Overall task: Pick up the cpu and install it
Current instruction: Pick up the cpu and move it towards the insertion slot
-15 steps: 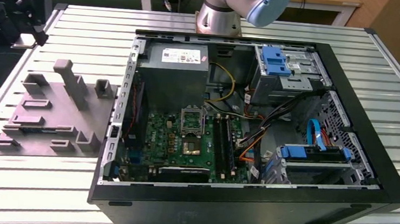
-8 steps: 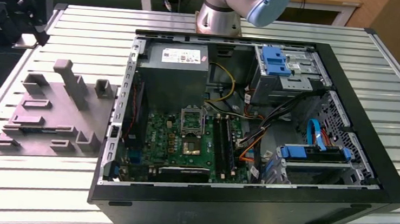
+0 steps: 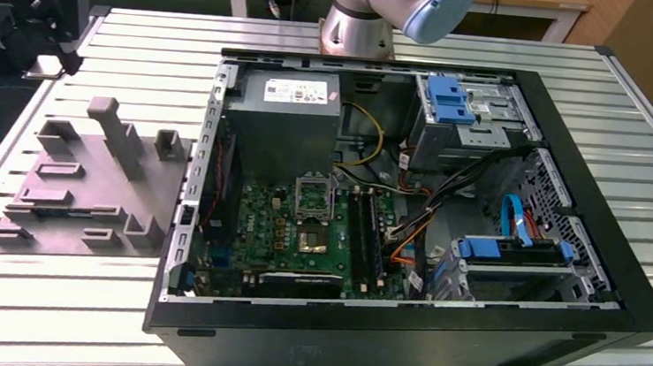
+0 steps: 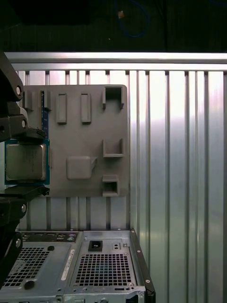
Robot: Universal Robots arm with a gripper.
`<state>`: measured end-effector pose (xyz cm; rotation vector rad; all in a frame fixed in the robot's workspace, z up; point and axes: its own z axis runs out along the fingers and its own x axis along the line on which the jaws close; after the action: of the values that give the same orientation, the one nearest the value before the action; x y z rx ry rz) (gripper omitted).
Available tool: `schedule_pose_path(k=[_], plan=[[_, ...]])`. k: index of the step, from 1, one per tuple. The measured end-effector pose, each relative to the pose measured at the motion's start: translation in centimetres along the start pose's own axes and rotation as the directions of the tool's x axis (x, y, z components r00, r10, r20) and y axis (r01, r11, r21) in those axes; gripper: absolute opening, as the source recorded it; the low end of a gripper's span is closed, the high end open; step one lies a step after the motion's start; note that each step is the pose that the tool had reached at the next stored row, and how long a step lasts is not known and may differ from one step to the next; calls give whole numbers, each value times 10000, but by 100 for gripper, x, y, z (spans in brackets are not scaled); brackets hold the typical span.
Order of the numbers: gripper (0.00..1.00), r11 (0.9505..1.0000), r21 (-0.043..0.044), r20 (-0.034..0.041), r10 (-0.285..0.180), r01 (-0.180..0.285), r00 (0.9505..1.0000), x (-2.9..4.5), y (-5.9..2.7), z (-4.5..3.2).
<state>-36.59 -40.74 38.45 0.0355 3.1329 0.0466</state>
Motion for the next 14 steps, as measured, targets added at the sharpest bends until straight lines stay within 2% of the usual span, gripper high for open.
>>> schedule_pose_path(k=[14], plan=[[47,10000,0,0,0,0,10000,-40,1,0]])
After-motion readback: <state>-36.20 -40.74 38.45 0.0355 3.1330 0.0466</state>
